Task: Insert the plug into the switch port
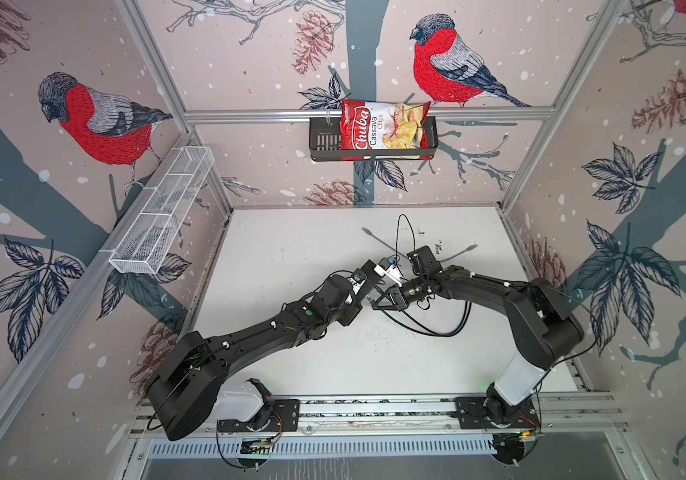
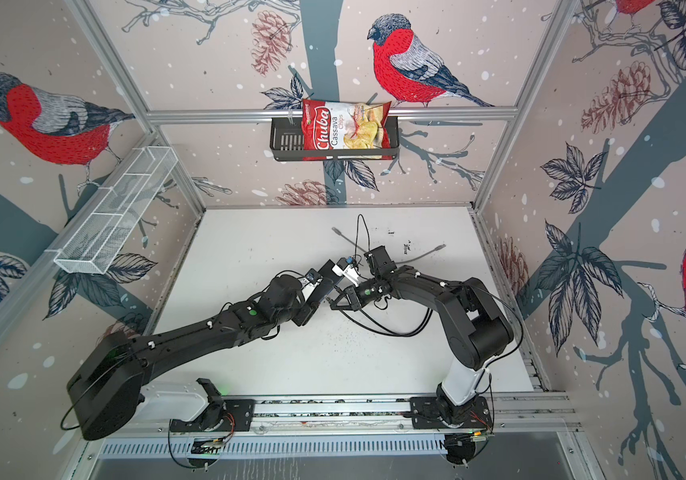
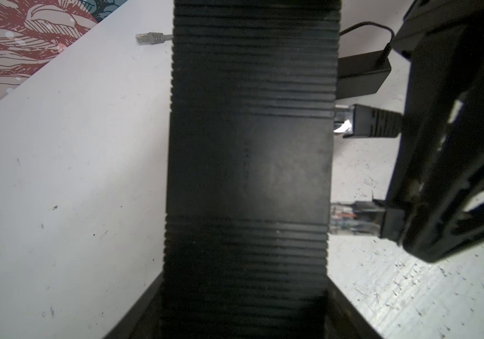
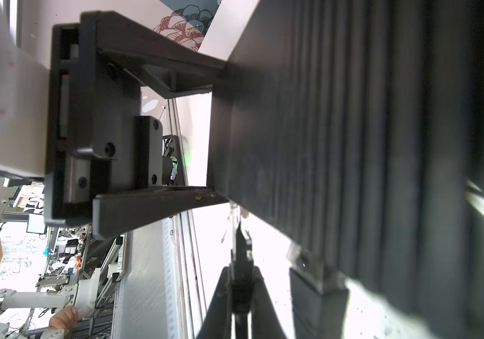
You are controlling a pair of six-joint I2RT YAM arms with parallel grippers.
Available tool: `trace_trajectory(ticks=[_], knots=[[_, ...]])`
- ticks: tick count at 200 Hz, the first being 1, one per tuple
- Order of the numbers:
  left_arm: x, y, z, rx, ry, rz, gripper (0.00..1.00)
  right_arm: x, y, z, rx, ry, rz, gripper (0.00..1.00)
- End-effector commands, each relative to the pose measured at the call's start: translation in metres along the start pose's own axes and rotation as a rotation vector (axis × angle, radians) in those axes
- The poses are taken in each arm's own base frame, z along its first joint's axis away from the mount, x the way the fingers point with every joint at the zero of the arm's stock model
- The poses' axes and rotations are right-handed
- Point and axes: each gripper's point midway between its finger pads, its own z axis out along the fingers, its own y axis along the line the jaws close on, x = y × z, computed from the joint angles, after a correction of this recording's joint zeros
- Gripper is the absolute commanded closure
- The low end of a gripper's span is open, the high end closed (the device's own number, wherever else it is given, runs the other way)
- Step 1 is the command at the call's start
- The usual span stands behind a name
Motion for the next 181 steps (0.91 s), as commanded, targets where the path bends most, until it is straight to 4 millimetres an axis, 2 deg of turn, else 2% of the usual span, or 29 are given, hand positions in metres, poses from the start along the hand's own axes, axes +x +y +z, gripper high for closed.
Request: trace_trajectory(ticks=[1, 71, 181], knots=[[-0.021, -0.007, -0.004, 0.039, -0.085, -0.011, 0.85, -0.006, -0.007, 0.003, 0.039, -0.010, -0.013, 0.98], [-0.025, -0.009, -0.007, 0.053, -0.102, -0.021, 0.88, -0.001, -0.011, 0.010, 0.052, 0.006, -0.009, 0.98], [-0.019, -0.030, 0.004, 0.121, -0.093, -0.001, 0.99, -0.027, -0.005, 0.014, 0.045, -0.032, -0.041, 0.97]])
